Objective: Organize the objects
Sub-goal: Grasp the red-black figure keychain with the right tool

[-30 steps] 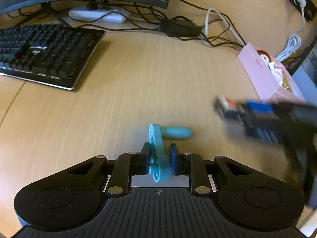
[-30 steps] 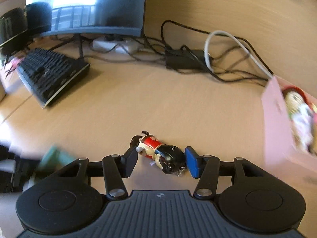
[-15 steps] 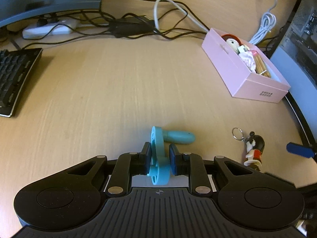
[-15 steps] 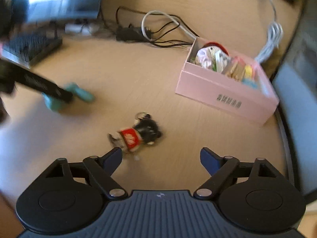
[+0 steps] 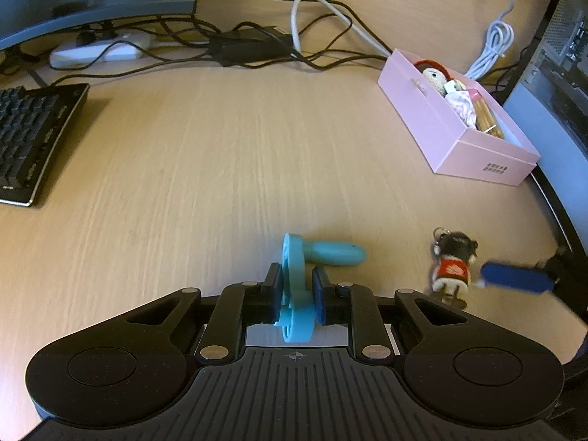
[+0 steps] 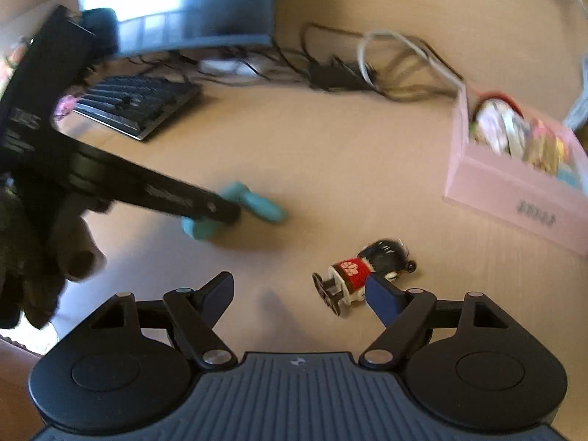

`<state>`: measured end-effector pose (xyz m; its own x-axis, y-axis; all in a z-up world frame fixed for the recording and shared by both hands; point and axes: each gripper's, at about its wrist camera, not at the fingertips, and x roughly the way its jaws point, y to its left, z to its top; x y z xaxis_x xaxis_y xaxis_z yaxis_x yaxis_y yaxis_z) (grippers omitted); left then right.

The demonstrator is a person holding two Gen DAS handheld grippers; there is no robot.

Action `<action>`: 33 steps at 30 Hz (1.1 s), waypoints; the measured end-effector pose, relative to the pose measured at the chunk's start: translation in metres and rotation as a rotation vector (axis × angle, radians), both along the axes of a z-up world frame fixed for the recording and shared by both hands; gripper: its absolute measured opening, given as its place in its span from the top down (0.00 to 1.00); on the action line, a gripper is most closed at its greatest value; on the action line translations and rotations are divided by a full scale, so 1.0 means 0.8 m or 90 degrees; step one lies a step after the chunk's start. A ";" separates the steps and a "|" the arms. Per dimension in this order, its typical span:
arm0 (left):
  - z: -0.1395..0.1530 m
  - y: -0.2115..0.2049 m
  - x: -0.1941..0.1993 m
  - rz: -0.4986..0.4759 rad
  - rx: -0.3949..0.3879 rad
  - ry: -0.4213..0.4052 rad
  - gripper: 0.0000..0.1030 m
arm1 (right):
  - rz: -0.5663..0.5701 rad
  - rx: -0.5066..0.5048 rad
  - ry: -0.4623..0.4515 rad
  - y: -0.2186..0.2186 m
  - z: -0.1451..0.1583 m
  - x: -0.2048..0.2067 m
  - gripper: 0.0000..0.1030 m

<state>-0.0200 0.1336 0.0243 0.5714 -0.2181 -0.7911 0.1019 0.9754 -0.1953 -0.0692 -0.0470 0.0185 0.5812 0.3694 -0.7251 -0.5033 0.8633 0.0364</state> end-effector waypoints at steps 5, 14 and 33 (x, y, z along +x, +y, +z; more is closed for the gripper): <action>0.000 -0.002 -0.004 0.007 0.005 -0.001 0.80 | 0.004 -0.062 -0.063 -0.003 0.006 -0.004 0.22; 0.000 -0.002 -0.007 0.017 0.005 -0.008 0.80 | -0.015 -0.093 -0.023 -0.032 -0.013 0.011 0.20; 0.001 0.007 -0.012 0.016 -0.003 -0.001 0.81 | 0.025 -0.098 -0.043 -0.019 -0.010 0.012 0.18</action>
<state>-0.0296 0.1393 0.0249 0.5783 -0.2069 -0.7892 0.0772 0.9768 -0.1996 -0.0597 -0.0623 0.0108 0.6185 0.2801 -0.7341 -0.5333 0.8359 -0.1303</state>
